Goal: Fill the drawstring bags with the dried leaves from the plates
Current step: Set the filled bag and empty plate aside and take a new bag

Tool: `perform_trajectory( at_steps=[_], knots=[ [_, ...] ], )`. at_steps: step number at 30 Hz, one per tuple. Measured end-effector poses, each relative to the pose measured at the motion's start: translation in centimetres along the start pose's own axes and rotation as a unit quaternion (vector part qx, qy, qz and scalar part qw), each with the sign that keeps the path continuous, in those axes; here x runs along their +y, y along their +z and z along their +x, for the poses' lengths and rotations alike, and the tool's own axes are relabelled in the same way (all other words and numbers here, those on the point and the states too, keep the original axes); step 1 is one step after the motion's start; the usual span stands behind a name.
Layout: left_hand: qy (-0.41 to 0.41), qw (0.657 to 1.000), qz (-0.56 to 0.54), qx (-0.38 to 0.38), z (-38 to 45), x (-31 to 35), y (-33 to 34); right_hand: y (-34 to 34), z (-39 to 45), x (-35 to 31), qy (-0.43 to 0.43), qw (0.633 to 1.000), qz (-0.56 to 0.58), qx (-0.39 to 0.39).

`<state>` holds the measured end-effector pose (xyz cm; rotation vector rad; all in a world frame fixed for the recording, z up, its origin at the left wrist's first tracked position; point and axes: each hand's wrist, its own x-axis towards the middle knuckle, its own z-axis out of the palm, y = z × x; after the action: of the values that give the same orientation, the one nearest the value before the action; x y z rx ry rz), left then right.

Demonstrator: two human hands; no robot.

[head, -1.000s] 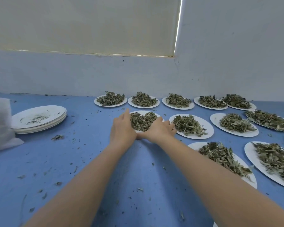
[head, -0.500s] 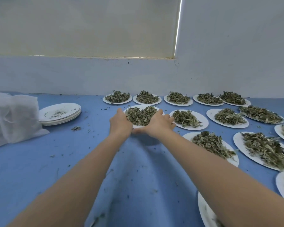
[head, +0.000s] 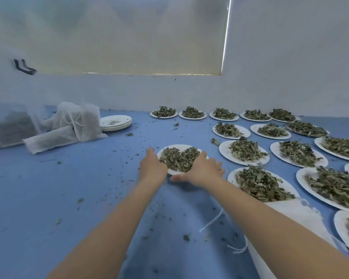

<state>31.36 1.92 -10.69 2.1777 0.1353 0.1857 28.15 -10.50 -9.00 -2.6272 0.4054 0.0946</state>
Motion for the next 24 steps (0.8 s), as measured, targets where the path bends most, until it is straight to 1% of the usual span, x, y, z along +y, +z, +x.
perform_trajectory(
  at_steps=[3,6,8,11,13,16,18,19,21,24],
  knots=[
    [-0.007,0.999,0.034,-0.007,-2.1,-1.1,0.4,0.9,-1.4,0.7,-0.011,1.0,-0.014,-0.015],
    [0.005,0.998,0.067,0.001,-3.5,-0.7,0.0,0.8,-2.5,0.5,-0.034,0.999,0.001,-0.015],
    [0.028,0.998,0.061,0.009,-4.3,0.1,-0.4,0.2,-3.5,0.2,-0.052,0.999,0.01,-0.008],
    [0.088,0.995,0.032,0.023,-6.3,2.1,-0.7,-1.2,-5.3,0.2,-0.097,0.995,0.001,0.034],
    [0.134,0.991,0.012,0.015,-7.9,3.8,-0.5,-2.5,-6.8,0.9,-0.143,0.986,-0.047,0.071],
    [0.19,0.981,0.008,-0.027,-10.6,5.9,0.3,-4.8,-9.4,2.9,-0.22,0.953,-0.158,0.136],
    [0.22,0.974,0.008,-0.056,-12.4,7.0,1.0,-6.3,-11.1,4.6,-0.245,0.93,-0.215,0.17],
    [0.237,0.969,0.008,-0.068,-13.4,7.6,1.3,-6.9,-11.9,5.6,-0.246,0.925,-0.227,0.181],
    [0.271,0.959,0.005,-0.087,-15.3,8.6,2.0,-8.2,-13.1,7.8,-0.237,0.931,-0.204,0.189],
    [0.315,0.942,0.027,-0.11,-17.2,9.1,2.8,-9.4,-14.5,10.9,-0.255,0.941,-0.141,0.172]
  ],
)
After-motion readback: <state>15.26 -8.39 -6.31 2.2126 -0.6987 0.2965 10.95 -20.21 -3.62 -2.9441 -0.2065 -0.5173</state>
